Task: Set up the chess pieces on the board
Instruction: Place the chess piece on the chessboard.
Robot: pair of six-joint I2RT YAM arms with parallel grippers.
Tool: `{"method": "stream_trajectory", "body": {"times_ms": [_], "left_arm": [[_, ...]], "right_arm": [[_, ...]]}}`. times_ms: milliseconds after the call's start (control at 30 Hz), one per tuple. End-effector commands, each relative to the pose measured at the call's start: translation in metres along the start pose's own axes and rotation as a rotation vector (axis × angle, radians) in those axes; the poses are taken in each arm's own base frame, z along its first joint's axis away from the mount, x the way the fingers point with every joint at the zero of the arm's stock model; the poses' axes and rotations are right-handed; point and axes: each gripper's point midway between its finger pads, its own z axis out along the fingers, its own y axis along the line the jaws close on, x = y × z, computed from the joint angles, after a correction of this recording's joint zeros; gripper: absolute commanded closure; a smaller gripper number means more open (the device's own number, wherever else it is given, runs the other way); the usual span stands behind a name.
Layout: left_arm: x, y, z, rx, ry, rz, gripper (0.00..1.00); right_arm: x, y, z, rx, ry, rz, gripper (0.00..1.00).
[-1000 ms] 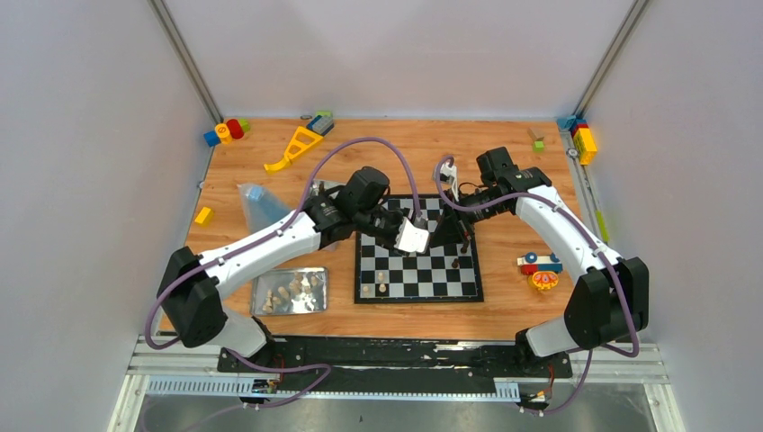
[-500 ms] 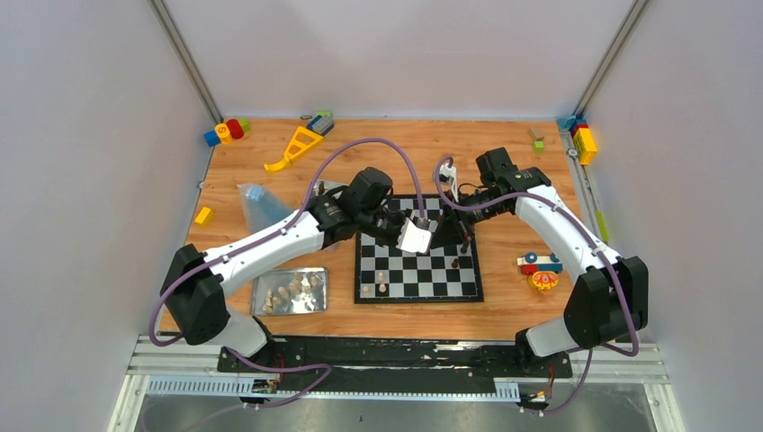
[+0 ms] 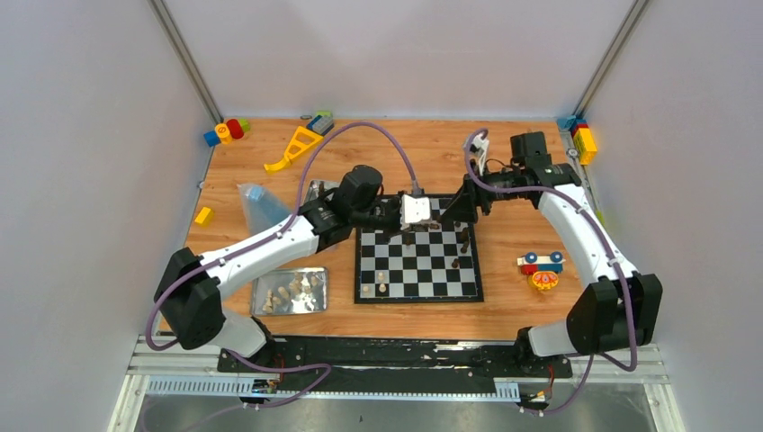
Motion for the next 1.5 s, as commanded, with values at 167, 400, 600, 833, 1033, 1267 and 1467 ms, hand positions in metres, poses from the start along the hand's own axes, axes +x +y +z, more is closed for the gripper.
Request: {"method": "stream_trajectory", "body": {"times_ms": [167,400,600,833,1033,1267,1467], "left_arm": [[-0.043,0.035,-0.014,-0.132,-0.246,-0.3,1.0],[-0.044,0.037,-0.008,-0.115,-0.289,-0.381,1.0],[-0.043,0.039,-0.005,-0.114,-0.29,-0.386,1.0],[-0.044,0.04,-0.005,-0.118,-0.29,-0.382,1.0],[-0.048,0.042,-0.007,-0.12,-0.293,-0.373,1.0],[-0.047,0.043,-0.006,-0.123,-0.289,-0.376,1.0],[-0.047,0.045,-0.011,-0.152,-0.28,-0.357,0.63]], "right_arm": [[-0.048,0.008,-0.019,-0.053,-0.242,-0.002,0.4],[-0.039,0.011,-0.012,-0.143,-0.241,0.064,0.39],[-0.039,0.016,-0.011,-0.194,-0.243,0.069,0.46],[-0.042,0.019,-0.011,-0.221,-0.244,0.075,0.65],[-0.04,0.018,-0.01,-0.225,-0.242,0.083,0.69],[-0.043,0.02,-0.011,-0.226,-0.244,0.076,0.89],[-0.047,0.013,-0.015,-0.143,-0.255,0.045,1.0]]}}
